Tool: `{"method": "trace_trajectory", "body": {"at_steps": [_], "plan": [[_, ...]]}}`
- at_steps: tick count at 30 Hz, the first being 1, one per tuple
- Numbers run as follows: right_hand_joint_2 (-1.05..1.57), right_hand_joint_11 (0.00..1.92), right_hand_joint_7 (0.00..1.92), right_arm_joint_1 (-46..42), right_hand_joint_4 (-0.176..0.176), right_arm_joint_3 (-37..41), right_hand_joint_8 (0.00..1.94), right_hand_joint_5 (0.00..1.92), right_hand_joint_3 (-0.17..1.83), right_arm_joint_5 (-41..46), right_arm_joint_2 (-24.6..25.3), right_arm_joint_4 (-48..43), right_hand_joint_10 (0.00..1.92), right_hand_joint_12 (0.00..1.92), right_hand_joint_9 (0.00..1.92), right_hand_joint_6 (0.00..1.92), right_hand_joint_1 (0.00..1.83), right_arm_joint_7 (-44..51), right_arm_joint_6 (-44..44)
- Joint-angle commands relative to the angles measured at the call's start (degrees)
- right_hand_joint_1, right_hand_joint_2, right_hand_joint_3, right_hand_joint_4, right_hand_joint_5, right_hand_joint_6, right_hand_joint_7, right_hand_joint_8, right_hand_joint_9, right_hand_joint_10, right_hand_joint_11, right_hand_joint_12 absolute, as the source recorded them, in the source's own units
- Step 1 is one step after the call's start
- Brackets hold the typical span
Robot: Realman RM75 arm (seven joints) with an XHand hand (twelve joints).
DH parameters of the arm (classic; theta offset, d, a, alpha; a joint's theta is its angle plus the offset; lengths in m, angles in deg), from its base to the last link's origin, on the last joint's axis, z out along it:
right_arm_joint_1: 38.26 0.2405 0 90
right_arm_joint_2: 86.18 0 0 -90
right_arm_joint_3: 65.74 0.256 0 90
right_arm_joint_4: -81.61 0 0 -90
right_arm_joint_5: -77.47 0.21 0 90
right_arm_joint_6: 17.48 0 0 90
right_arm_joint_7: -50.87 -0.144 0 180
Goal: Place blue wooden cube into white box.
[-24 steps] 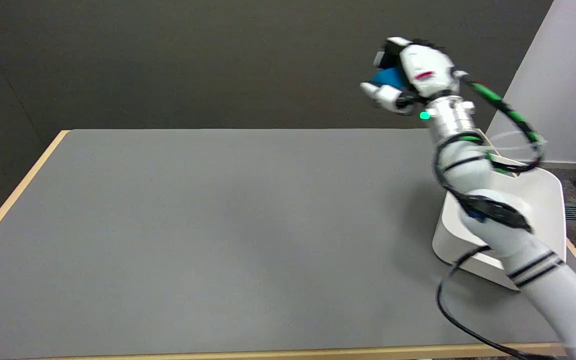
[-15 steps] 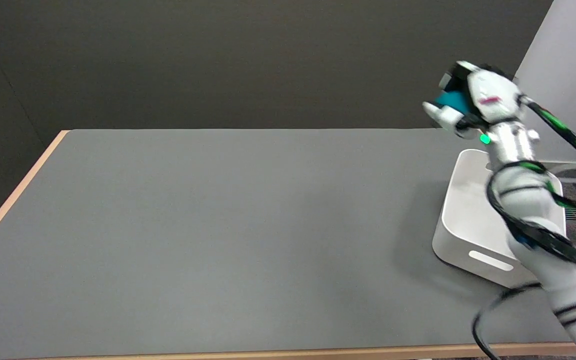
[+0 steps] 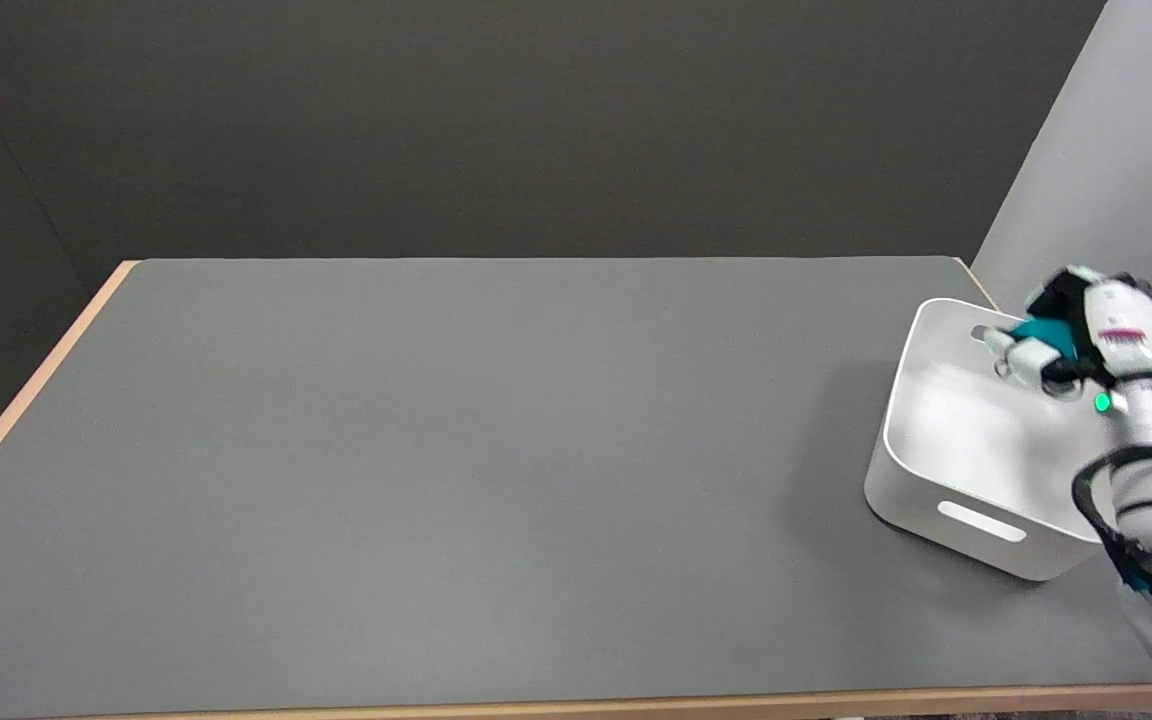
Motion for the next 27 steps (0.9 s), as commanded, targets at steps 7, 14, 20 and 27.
{"method": "trace_trajectory", "body": {"at_steps": [7,14,20,27], "plan": [[1.22,0.61,0.88,-4.8,-0.176,-13.5,1.32,0.54,0.09,-5.5,1.7,-1.1,1.34,1.92,0.83,1.53,1.2,-5.0,-4.1],[0.65,0.15,0.21,-3.6,-0.009,-13.2,0.3,0.19,0.88,5.0,1.5,-2.4,0.87,1.35,0.19,0.49,0.39,-5.0,-4.1],[0.58,0.0,0.0,-3.5,-0.011,-13.5,0.01,0.03,0.89,4.9,1.5,-2.4,0.38,0.99,0.0,0.19,0.26,-5.0,-6.5],[0.58,0.0,0.0,-3.2,-0.01,-16.4,0.0,0.03,0.88,-7.1,0.8,6.7,0.0,0.51,0.0,0.12,0.24,-13.3,-10.7]]}}
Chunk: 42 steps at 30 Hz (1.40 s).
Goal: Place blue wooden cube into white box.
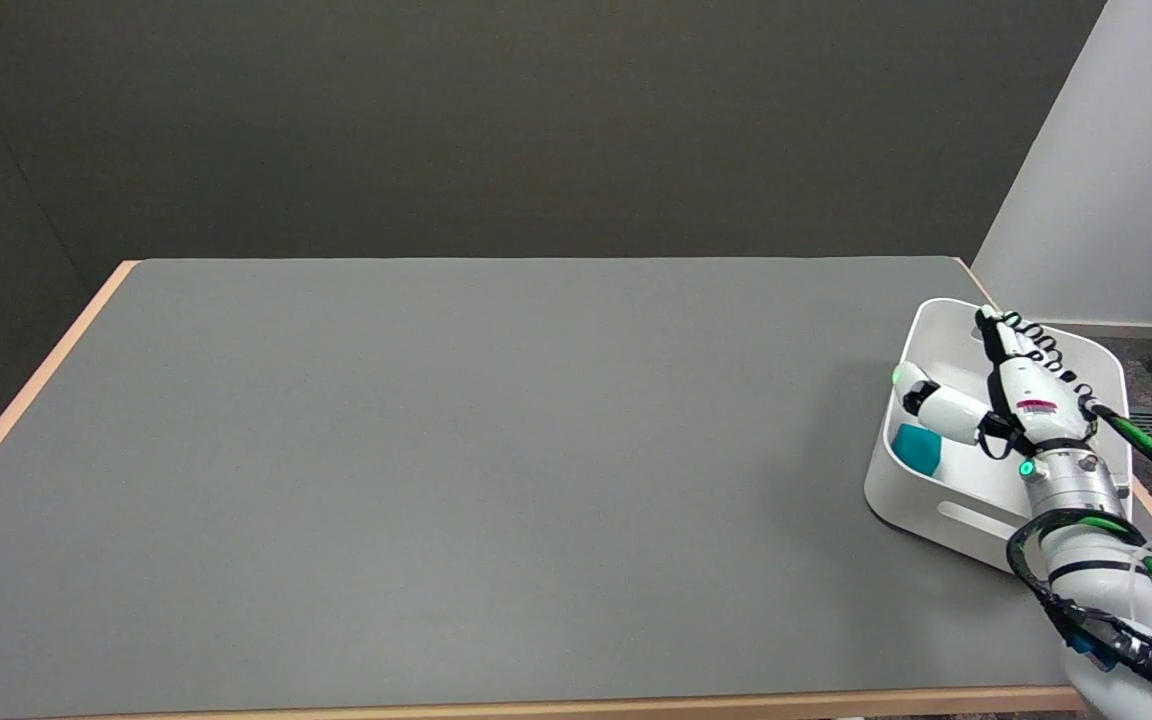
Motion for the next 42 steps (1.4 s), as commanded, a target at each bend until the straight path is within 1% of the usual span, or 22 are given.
{"method": "trace_trajectory", "body": {"at_steps": [1,5,6,8,10,11,12,14,15,16,18,20,21,23,24,26,29,31,33,35,39,42], "plan": [[0.59,0.0,0.0,1.2,-0.01,-7.1,0.0,0.03,0.88,-13.9,-1.6,11.2,0.0,0.46,0.0,0.12,0.24,-12.6,-6.9],[0.6,0.0,0.0,4.7,-0.001,-12.7,0.0,0.04,0.9,-25.9,-4.9,17.7,0.0,0.43,0.0,0.14,0.22,-19.9,-6.6],[0.6,0.0,0.0,6.8,0.005,-15.6,0.0,0.04,0.9,-29.1,-6.7,18.2,0.03,0.42,0.0,0.17,0.2,-23.0,-6.6],[0.61,0.0,0.0,10.4,0.012,-20.8,0.01,0.04,0.88,-30.7,-10.5,18.3,0.06,0.41,0.0,0.21,0.19,-29.5,-6.4],[0.65,0.0,0.0,15.8,0.015,-28.6,0.02,0.03,0.86,-30.8,-15.0,17.7,0.07,0.34,0.0,0.24,0.18,-33.7,-5.3],[0.65,0.0,0.0,17.8,0.011,-31.4,0.03,0.04,0.87,-31.0,-15.9,17.5,0.06,0.18,0.0,0.24,0.16,-34.0,-4.8],[0.64,0.0,0.0,20.0,0.005,-35.9,0.05,0.05,0.9,-31.3,-16.8,17.3,0.05,0.11,0.0,0.25,0.17,-33.7,-4.2],[0.63,0.0,0.0,24.9,-0.005,-43.0,0.1,0.05,0.98,-32.6,-17.8,16.9,0.02,0.07,0.01,0.26,0.23,-33.9,-3.5],[0.65,0.0,0.0,28.0,-0.001,-46.9,0.12,0.04,0.98,-34.0,-17.9,16.2,0.04,0.03,0.0,0.28,0.22,-34.0,-3.1],[0.65,0.0,0.0,29.4,0.0,-48.7,0.14,0.04,0.98,-34.6,-17.9,15.8,0.05,0.0,0.0,0.3,0.21,-34.1,-3.0],[0.65,0.0,0.0,33.8,-0.006,-54.8,0.18,0.07,0.91,-35.2,-17.2,13.7,0.08,0.01,0.0,0.32,0.11,-34.6,-3.4],[0.66,0.0,0.09,36.3,-0.003,-59.3,0.25,0.13,0.97,-35.2,-15.8,11.8,0.24,0.31,0.02,0.41,0.14,-35.9,-5.1],[0.7,0.0,0.12,37.1,-0.001,-61.2,0.25,0.15,0.91,-35.0,-14.4,10.5,0.32,0.36,0.01,0.39,0.16,-36.2,-6.6],[0.78,0.0,0.2,36.8,0.002,-62.9,0.26,0.2,0.83,-35.0,-12.1,8.8,0.45,0.51,0.03,0.39,0.19,-36.2,-8.5],[0.8,0.0,0.25,36.1,0.003,-63.1,0.28,0.23,0.83,-35.0,-10.5,8.2,0.47,0.61,0.07,0.42,0.21,-36.1,-9.3],[0.83,0.0,0.28,34.2,0.004,-62.1,0.3,0.25,0.83,-34.8,-7.9,7.6,0.49,0.67,0.11,0.44,0.24,-36.0,-9.6],[0.78,0.0,0.3,31.9,0.0,-60.8,0.35,0.27,1.01,-34.7,-6.1,7.3,0.53,0.75,0.13,0.53,0.25,-36.2,-8.9],[0.79,0.0,0.3,31.0,-0.005,-60.9,0.35,0.28,1.01,-34.0,-5.7,7.1,0.53,0.75,0.14,0.54,0.25,-36.2,-8.7],[0.84,0.0,0.31,30.2,-0.026,-61.5,0.34,0.29,1.0,-31.5,-5.5,7.0,0.53,0.76,0.14,0.55,0.26,-36.2,-8.8],[0.92,0.0,0.29,29.3,-0.054,-62.1,0.32,0.29,0.91,-28.8,-5.5,7.1,0.53,0.71,0.13,0.57,0.29,-36.3,-9.4],[0.97,0.0,0.22,29.0,-0.091,-62.5,0.32,0.26,0.86,-26.7,-5.5,7.0,0.53,0.65,0.1,0.6,0.34,-36.3,-10.3],[0.97,0.0,0.18,29.2,-0.106,-62.0,0.31,0.24,0.87,-27.0,-5.4,6.7,0.52,0.6,0.07,0.6,0.36,-35.6,-10.3]]}}
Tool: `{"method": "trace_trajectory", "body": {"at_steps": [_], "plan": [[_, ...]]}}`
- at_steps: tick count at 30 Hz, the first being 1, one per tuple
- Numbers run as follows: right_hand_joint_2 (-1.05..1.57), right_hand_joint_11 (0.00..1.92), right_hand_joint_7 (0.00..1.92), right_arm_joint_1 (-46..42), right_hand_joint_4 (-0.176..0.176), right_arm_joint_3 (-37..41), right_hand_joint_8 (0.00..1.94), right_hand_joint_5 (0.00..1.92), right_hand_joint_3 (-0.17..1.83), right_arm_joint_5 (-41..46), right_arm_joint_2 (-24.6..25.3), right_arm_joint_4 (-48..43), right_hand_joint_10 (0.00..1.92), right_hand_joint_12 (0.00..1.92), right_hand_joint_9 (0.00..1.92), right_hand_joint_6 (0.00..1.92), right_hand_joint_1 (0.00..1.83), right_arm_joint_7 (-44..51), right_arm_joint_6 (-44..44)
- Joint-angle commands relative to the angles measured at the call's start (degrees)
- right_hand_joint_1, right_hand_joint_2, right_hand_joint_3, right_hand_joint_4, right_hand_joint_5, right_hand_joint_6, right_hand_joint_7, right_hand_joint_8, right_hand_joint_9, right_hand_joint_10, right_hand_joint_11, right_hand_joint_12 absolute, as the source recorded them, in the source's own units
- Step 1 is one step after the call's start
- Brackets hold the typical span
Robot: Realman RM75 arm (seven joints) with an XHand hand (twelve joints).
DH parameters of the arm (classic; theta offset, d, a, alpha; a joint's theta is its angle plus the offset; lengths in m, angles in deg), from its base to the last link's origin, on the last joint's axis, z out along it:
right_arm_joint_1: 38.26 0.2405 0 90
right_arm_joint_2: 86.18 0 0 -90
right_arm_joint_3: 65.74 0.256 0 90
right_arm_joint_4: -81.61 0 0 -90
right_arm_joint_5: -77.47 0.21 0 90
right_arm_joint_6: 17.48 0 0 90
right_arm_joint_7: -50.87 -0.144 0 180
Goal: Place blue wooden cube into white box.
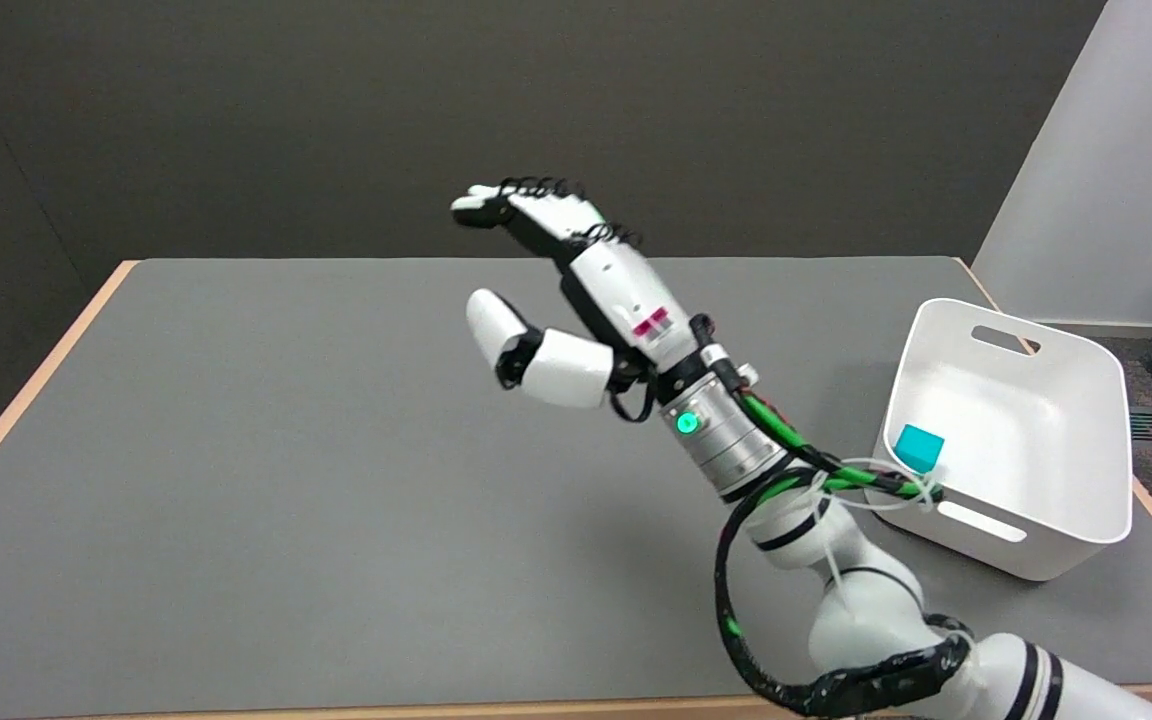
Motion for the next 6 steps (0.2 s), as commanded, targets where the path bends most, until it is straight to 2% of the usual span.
{"method": "trace_trajectory", "body": {"at_steps": [1,6], "plan": [[0.97,0.0,0.15,2.4,-0.113,-9.4,0.29,0.22,0.86,2.8,2.4,-2.3,0.5,0.56,0.05,0.6,0.36,-3.2,-2.6],[0.99,0.0,0.12,4.5,-0.119,-9.8,0.28,0.19,0.83,2.8,2.3,-3.6,0.48,0.51,0.02,0.61,0.4,-3.2,-2.0]]}}
